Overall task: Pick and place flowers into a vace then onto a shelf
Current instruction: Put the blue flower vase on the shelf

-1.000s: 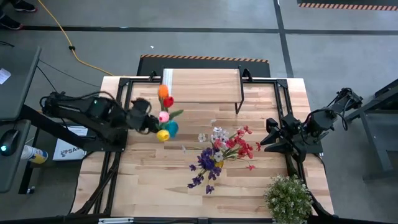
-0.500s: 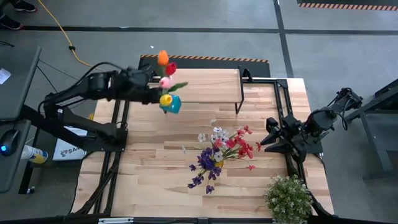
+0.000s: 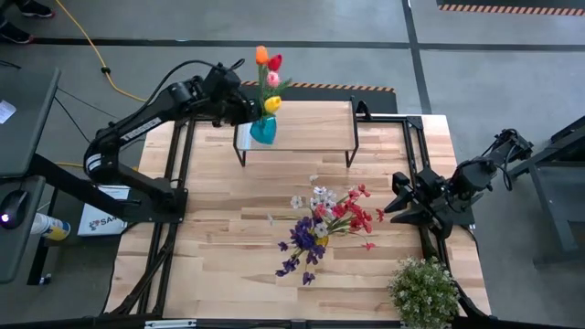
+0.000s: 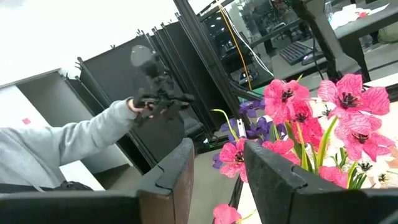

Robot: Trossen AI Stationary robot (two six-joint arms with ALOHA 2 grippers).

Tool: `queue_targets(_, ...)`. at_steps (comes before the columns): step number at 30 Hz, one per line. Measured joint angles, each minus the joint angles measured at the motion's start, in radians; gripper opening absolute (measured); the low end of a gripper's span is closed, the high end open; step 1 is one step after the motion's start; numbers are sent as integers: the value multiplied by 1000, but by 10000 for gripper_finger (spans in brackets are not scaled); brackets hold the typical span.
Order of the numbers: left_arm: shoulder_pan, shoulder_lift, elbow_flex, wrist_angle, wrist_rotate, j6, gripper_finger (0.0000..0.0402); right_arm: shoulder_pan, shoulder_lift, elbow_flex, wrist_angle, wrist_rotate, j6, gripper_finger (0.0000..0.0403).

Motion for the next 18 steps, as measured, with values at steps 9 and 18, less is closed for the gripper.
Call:
queue_targets(9, 98, 49, 0, 80, 9, 3, 67, 0, -33, 0, 0, 0, -1, 130)
queue_targets(18, 114, 68, 0, 84, -36, 19, 67, 0, -52, 0, -3, 0, -27, 130)
